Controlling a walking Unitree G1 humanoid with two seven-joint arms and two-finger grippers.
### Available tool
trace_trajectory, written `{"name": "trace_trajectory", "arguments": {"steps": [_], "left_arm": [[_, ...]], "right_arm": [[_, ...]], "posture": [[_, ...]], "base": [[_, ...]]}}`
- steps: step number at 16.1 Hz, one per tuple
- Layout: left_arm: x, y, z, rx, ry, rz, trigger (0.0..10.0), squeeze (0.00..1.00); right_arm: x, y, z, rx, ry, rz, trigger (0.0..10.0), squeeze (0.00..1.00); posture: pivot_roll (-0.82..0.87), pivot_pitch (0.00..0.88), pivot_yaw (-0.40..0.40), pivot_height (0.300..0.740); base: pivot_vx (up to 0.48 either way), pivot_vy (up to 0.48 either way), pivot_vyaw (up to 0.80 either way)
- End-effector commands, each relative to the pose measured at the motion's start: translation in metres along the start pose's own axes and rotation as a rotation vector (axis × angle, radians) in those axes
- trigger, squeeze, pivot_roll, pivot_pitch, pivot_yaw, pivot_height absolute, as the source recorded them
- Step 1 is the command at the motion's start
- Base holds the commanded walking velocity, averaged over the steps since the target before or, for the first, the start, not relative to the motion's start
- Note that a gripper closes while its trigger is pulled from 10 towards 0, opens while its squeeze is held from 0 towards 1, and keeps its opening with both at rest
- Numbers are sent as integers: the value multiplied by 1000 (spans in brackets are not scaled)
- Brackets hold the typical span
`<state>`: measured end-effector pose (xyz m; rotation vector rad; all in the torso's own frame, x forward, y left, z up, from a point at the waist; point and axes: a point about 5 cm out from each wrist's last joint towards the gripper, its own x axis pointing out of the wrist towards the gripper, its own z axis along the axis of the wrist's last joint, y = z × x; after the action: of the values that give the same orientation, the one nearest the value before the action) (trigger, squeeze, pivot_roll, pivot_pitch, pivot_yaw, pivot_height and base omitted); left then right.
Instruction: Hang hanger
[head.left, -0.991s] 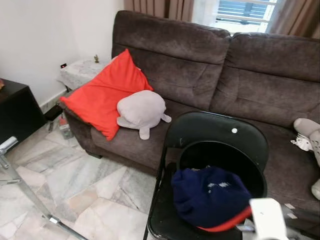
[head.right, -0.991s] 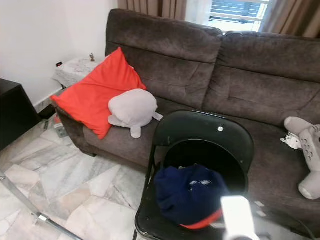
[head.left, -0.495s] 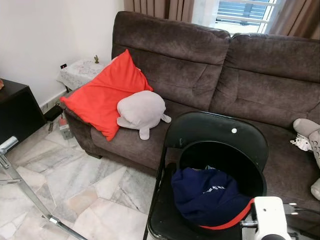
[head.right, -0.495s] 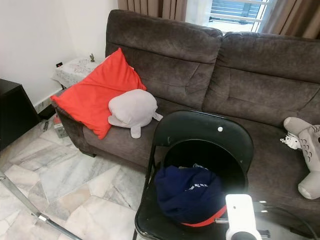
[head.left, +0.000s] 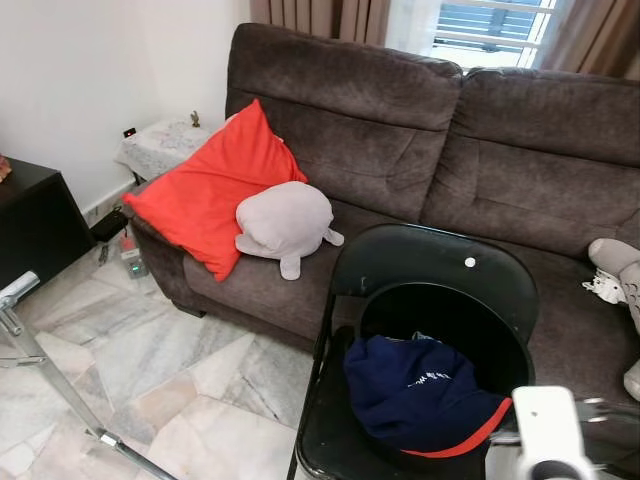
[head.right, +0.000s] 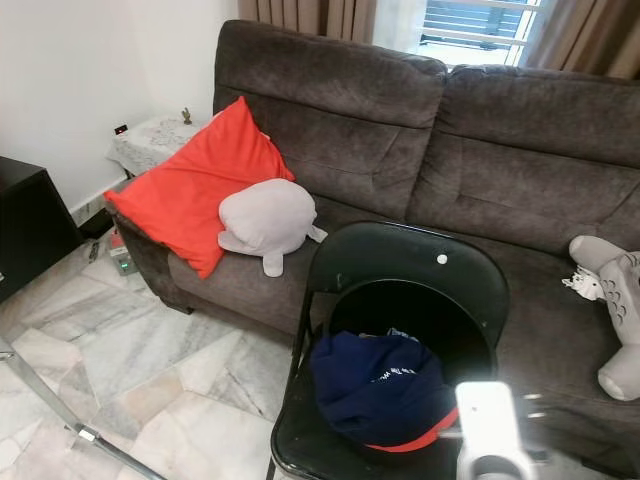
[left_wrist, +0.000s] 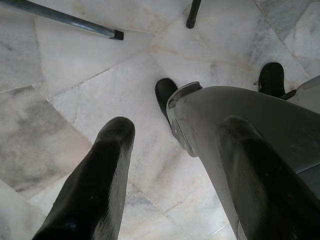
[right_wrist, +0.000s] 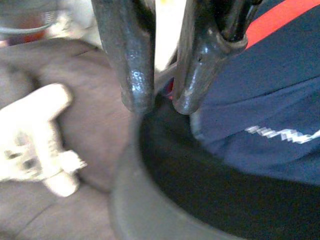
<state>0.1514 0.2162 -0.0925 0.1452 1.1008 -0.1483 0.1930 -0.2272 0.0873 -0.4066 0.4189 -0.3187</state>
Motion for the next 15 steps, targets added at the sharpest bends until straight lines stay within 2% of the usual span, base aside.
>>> {"name": "trace_trajectory", "arguments": {"steps": [1, 2, 3, 4, 5, 6, 7, 8, 10, 11, 12, 15], "left_arm": [[0, 0, -4, 19, 22, 2, 10000, 0], [0, 0, -4, 22, 22, 1, 10000, 0], [0, 0, -4, 23, 22, 0, 10000, 0], [0, 0, -3, 23, 22, -1, 10000, 0], [0, 0, -3, 23, 22, -1, 10000, 0], [0, 0, -3, 22, 22, -1, 10000, 0], [0, 0, -3, 23, 22, -1, 10000, 0], [0, 0, -2, 23, 22, -3, 10000, 0], [0, 0, -2, 20, 20, -2, 10000, 0], [0, 0, -2, 18, 18, 0, 10000, 0], [0, 0, -1, 17, 17, 2, 10000, 0], [0, 0, -2, 15, 18, 2, 10000, 0]], "right_arm": [[1, -21, 1, -23, -2, -92, 10000, 0], [6, -30, 0, -100, 4, -70, 10000, 1000], [14, -35, 3, -292, -44, 66, 10000, 1000], [17, -38, 3, -386, -53, 118, 10000, 1000], [19, -40, 3, -425, -52, 138, 10000, 1000], [26, -45, 8, -574, -90, 231, 10000, 1000], [28, -45, 11, -646, -120, 262, 10000, 1000], [32, -42, 15, -771, -170, 333, 10000, 1000], [41, -40, 18, -925, -183, 471, 10000, 1000], [45, -42, 22, -996, -193, 504, 10000, 475], [49, -45, 28, -1057, -215, 533, 10000, 0], [51, -49, 28, -1142, -213, 603, 10000, 0]], "posture": [[-93, 0, -23, 740], [-96, 0, -22, 740], [-100, 0, -22, 740], [-100, 0, -22, 740], [-102, 0, -21, 740], [-108, 0, -18, 740], [-110, 0, -17, 740], [-109, 0, -15, 740], [-104, 0, -14, 740], [-101, 0, -14, 740], [-102, 0, -13, 740], [-101, 0, -11, 740]], "base": [[0, 0, 0], [0, 0, 0], [0, 0, 0], [0, 0, 0], [0, 0, 0], [0, 0, 0], [0, 0, 0], [0, 0, 0], [0, 0, 0], [0, 0, 0], [0, 0, 0], [0, 0, 0]]}}
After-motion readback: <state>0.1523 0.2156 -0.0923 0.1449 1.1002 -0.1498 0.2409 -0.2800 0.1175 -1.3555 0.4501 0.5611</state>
